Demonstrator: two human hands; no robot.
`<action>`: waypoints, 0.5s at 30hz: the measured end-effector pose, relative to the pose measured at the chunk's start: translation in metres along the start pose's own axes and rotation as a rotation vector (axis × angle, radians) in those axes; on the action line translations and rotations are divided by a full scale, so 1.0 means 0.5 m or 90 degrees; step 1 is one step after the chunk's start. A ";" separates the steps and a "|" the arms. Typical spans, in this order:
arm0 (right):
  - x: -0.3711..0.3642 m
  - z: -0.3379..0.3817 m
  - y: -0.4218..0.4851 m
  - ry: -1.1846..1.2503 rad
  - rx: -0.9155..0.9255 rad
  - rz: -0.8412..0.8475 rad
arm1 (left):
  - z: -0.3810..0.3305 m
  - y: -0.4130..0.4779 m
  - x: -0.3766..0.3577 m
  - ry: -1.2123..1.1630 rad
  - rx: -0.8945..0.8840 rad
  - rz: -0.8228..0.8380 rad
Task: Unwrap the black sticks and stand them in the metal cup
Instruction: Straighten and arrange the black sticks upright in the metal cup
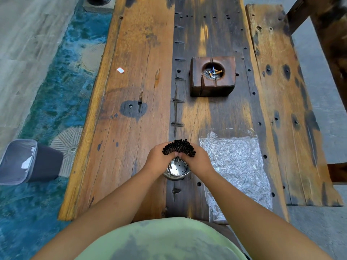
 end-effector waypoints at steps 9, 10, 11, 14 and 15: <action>0.012 0.003 -0.019 0.018 -0.040 0.035 | 0.009 -0.014 0.017 -0.070 0.053 0.044; 0.014 0.004 -0.026 0.011 -0.033 0.033 | 0.011 -0.017 0.021 -0.061 0.049 0.024; 0.017 0.006 -0.033 0.003 -0.024 0.026 | 0.010 -0.020 0.025 -0.047 0.040 0.006; 0.026 0.016 -0.052 -0.004 0.006 -0.010 | -0.002 -0.031 0.031 0.004 -0.012 -0.025; 0.029 0.020 -0.056 -0.004 0.019 -0.019 | -0.005 -0.035 0.032 0.013 -0.025 -0.027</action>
Point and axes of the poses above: each hand's wrist, its own y-axis towards the middle knuckle, its own x-axis out of the back of the hand, z = x × y, the point moved 2 cm from there along y, towards the middle knuckle, and after that the axes turned 5 degrees about -y, right-handed, at the moved point
